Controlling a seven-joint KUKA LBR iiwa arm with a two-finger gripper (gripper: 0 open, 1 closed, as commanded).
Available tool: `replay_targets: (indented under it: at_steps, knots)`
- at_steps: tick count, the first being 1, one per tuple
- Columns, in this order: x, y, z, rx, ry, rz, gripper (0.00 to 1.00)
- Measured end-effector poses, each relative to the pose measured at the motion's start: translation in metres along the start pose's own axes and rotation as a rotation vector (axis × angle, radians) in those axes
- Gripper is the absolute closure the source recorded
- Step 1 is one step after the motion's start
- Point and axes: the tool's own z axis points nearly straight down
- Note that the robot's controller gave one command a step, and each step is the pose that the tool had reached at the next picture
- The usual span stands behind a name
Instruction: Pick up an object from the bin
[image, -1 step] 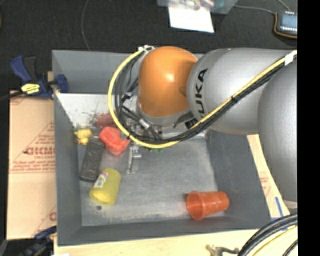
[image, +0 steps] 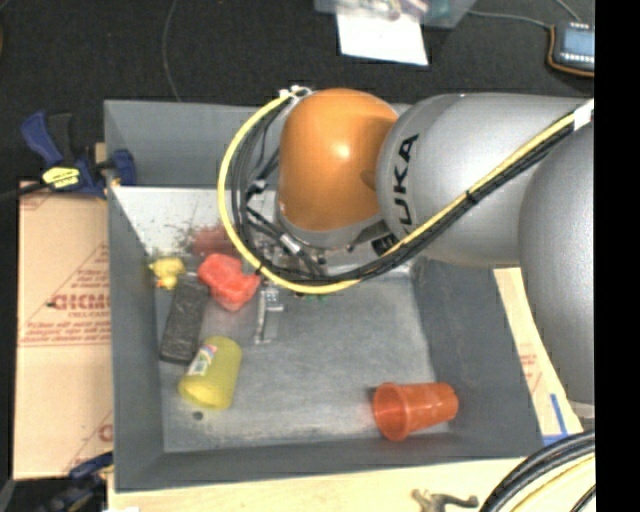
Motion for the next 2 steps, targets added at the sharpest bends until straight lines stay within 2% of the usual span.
replay_targets:
  at_steps: [1, 2]
  knots:
    - [-0.003, 0.027, 0.132, 0.000, -0.002, -0.631, 0.00]
    - [0.022, 0.020, 0.046, -0.001, -0.006, -0.339, 0.00]
